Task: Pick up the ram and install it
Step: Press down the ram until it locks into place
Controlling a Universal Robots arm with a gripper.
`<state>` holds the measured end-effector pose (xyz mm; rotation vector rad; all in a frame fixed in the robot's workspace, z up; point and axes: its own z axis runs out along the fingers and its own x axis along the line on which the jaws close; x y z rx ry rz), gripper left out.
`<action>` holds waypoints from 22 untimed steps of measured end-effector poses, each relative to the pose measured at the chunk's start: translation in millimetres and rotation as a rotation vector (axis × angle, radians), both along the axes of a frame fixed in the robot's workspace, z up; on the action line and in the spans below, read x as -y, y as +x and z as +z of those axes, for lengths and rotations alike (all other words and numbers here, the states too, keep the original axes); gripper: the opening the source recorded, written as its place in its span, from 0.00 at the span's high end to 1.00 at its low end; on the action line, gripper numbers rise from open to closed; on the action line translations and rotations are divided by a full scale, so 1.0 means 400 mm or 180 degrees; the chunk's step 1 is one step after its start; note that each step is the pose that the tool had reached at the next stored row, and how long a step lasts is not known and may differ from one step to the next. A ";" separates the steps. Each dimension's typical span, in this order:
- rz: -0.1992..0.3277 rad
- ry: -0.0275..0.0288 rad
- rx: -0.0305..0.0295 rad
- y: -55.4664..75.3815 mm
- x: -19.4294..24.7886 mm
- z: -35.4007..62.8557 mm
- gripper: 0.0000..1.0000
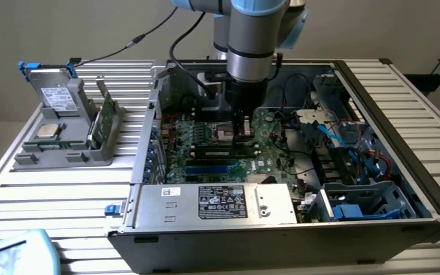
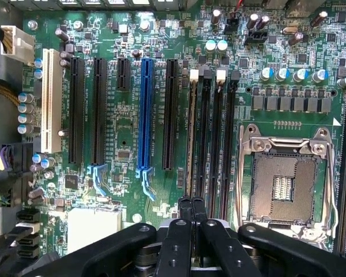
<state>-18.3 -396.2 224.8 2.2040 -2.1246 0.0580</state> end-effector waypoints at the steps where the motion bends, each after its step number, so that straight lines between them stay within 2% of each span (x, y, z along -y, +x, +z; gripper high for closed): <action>1: 0.0000 0.0000 0.0000 -0.001 0.000 0.000 0.89; 8: 0.0000 0.0002 0.0001 -0.016 0.000 0.003 0.89; 17: 0.0000 0.0001 0.0000 -0.029 0.000 0.018 0.89; 22: 0.0000 0.0000 0.0010 -0.057 0.000 0.020 0.89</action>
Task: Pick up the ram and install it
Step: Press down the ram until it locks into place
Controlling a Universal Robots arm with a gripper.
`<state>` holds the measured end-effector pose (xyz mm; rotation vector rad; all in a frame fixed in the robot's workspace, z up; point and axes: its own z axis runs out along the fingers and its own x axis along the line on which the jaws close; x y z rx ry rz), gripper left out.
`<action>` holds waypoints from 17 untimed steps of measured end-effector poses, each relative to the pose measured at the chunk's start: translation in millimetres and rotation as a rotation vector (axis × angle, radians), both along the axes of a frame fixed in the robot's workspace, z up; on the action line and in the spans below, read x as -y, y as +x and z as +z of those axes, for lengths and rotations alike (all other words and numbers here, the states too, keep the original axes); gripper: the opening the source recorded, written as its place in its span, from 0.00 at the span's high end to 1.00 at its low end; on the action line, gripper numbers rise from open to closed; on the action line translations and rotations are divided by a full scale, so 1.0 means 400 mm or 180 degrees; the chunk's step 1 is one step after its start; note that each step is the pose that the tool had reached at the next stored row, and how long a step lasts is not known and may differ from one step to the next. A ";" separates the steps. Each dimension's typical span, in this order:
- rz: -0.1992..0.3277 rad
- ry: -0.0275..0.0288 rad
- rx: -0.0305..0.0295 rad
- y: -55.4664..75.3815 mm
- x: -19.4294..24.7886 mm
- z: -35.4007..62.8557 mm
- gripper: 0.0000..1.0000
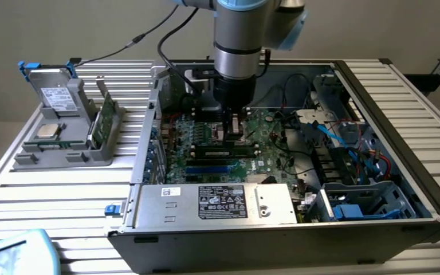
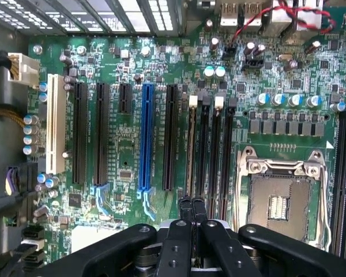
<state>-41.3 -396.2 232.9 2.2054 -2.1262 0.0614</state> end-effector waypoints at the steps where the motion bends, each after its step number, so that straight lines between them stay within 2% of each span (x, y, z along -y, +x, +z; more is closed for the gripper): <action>1: 0.0000 0.0000 0.0004 -0.007 0.000 0.000 0.89; 7: 0.0000 0.0000 0.0026 -0.043 0.000 0.000 0.89; 9: 0.0000 0.0000 0.0031 -0.047 0.000 0.000 0.89; 12: 0.0000 0.0000 0.0048 -0.049 0.000 -0.005 0.89; 17: 0.0000 0.0000 0.0056 -0.049 0.000 -0.010 0.89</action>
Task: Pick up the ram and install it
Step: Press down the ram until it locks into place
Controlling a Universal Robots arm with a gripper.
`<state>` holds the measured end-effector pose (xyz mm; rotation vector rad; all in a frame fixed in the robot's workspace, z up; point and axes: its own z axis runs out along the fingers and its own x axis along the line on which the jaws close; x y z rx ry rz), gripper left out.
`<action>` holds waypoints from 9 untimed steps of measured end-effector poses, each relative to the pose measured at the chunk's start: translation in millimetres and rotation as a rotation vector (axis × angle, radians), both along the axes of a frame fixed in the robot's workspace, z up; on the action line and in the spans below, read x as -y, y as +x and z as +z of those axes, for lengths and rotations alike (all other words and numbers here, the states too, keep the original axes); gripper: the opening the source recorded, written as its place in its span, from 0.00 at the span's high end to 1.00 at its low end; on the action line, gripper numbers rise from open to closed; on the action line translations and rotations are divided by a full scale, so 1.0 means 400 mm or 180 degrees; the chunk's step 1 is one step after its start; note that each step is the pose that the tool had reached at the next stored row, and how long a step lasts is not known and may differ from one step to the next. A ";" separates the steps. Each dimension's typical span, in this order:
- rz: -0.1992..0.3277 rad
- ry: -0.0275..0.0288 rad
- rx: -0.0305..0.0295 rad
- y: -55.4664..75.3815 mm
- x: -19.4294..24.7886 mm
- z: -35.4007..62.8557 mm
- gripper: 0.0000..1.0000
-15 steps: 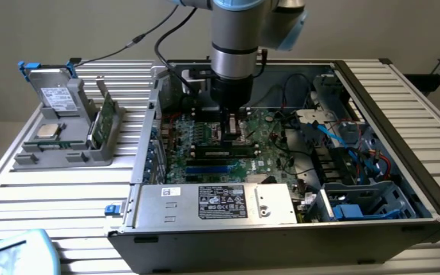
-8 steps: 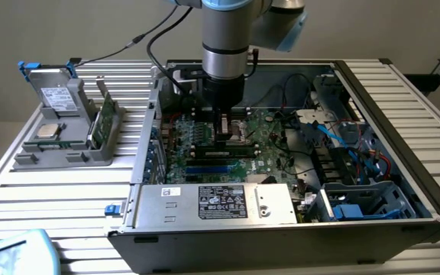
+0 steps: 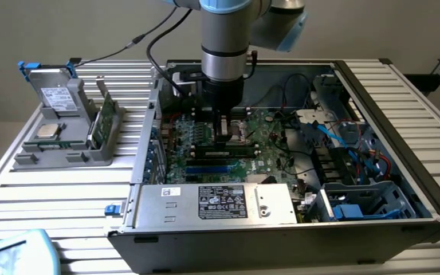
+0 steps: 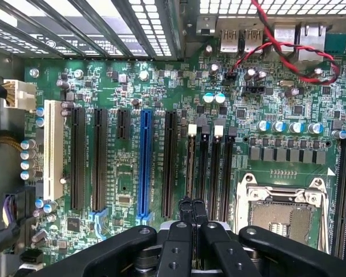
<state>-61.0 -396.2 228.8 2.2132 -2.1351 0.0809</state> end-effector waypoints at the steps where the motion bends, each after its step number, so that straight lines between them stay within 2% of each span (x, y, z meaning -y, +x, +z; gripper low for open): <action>1: 0.0000 0.0000 0.0001 0.000 0.000 -0.001 0.89; 9: 0.0000 -0.0002 0.0020 -0.003 0.000 -0.011 0.89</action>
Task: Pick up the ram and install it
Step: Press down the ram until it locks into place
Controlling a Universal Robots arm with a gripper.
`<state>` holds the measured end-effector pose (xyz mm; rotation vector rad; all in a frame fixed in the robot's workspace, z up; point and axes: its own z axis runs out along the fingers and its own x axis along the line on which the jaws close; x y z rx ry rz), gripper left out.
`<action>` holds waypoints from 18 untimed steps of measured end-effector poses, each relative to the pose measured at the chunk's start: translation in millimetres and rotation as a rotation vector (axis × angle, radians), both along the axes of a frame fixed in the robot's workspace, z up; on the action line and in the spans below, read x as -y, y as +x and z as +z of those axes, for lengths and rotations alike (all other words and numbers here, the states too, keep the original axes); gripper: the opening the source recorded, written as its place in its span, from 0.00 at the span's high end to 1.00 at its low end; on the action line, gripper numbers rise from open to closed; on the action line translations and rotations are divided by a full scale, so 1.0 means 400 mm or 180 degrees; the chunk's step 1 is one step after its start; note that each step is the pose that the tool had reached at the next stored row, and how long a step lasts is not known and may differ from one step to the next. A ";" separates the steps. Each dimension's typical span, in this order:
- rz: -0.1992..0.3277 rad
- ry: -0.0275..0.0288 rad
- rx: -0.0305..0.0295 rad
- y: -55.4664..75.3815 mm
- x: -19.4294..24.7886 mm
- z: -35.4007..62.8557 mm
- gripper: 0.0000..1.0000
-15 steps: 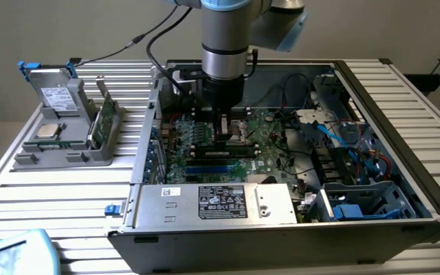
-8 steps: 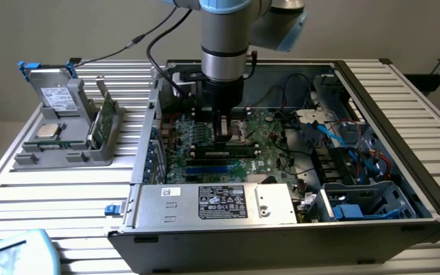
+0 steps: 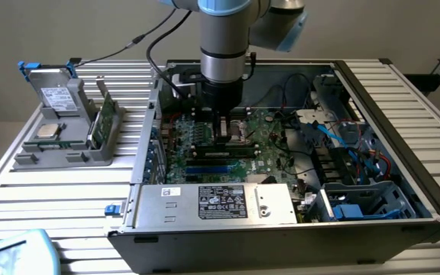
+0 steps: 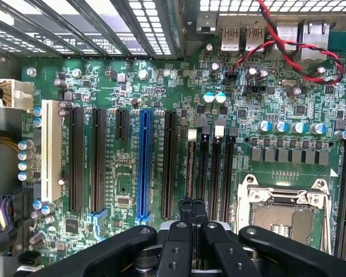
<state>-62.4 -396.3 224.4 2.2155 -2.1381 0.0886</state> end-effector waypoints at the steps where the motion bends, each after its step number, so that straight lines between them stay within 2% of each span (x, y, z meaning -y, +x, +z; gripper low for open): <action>1: 0.0000 0.0000 0.0002 0.000 0.000 -0.001 0.89; 4: 0.0000 0.0005 0.0005 0.000 -0.001 0.005 0.89; 9: 0.0000 0.0001 0.0002 0.000 0.000 0.049 0.89; 12: 0.0000 0.0001 -0.0001 0.006 0.000 0.066 0.89; 14: 0.0000 0.0002 -0.0009 0.019 0.000 0.070 0.89; 18: 0.0000 0.0004 -0.0037 0.049 0.000 0.072 0.89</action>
